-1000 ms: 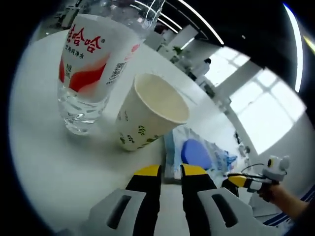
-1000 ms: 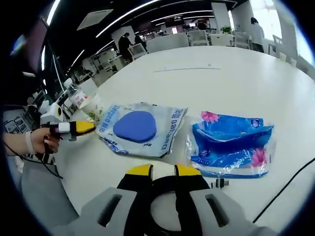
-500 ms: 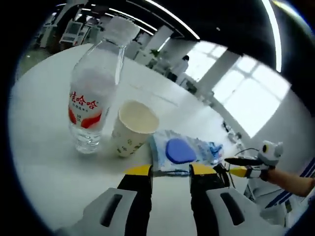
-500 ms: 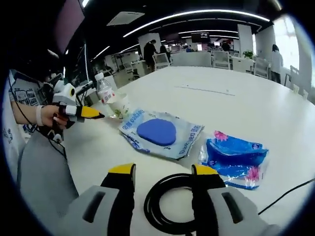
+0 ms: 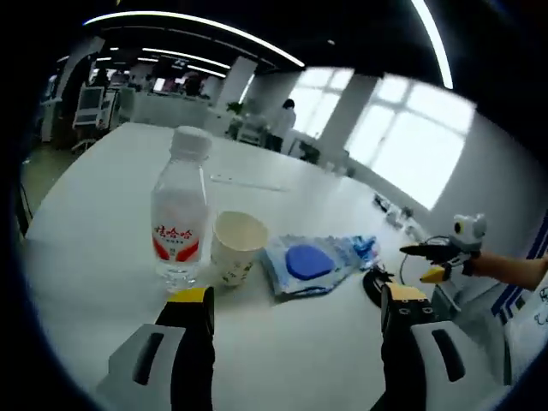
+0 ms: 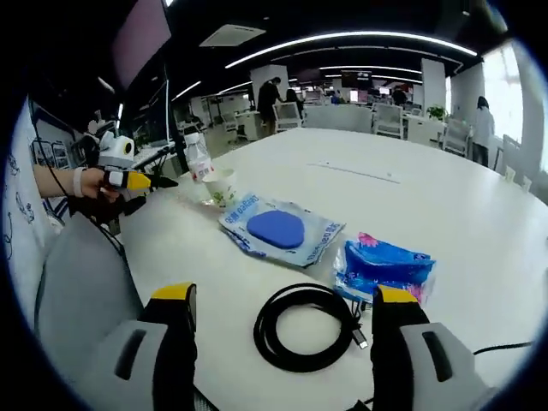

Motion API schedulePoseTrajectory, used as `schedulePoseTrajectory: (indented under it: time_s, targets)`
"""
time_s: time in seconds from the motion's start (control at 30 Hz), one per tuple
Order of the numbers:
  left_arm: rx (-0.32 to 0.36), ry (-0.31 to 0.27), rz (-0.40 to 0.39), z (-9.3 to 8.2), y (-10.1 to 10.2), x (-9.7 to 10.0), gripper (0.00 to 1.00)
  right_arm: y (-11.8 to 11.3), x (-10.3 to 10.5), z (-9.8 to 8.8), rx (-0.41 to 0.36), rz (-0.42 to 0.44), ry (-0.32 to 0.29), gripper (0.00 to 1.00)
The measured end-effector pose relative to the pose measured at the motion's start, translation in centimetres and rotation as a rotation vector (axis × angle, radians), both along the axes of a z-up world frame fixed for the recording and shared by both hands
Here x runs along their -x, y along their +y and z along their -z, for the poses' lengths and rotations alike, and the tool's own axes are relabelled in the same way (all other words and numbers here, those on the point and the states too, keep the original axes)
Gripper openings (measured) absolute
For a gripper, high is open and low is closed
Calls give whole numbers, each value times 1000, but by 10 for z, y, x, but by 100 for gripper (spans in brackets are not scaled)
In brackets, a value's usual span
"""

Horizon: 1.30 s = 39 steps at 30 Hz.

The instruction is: Arrange the tabletop items into an orderly group along one side of the table until the central work area is clear of visible clutter.

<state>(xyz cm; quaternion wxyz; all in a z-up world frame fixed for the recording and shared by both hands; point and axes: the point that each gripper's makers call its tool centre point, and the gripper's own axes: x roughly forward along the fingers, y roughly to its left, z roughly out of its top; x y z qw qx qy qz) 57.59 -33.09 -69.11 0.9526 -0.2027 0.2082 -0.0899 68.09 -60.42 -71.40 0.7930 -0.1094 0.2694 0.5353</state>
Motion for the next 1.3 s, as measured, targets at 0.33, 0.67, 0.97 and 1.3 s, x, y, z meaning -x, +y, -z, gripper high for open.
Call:
schedulePoseTrajectory:
  time_s: [0.33, 0.67, 0.97, 1.3]
  targets:
    - [21, -27, -69, -15, 18, 35, 92, -45, 32, -9, -1, 79, 29, 97]
    - [-44, -68, -77, -26, 18, 63, 92, -85, 60, -20, -9, 158, 36, 100]
    - [-131, -63, -130, -24, 20, 80, 96, -107, 65, -21, -21, 152, 51, 100]
    - [-140, -53, -75, -22, 10, 83, 96, -106, 82, -21, -82, 192, 110, 100]
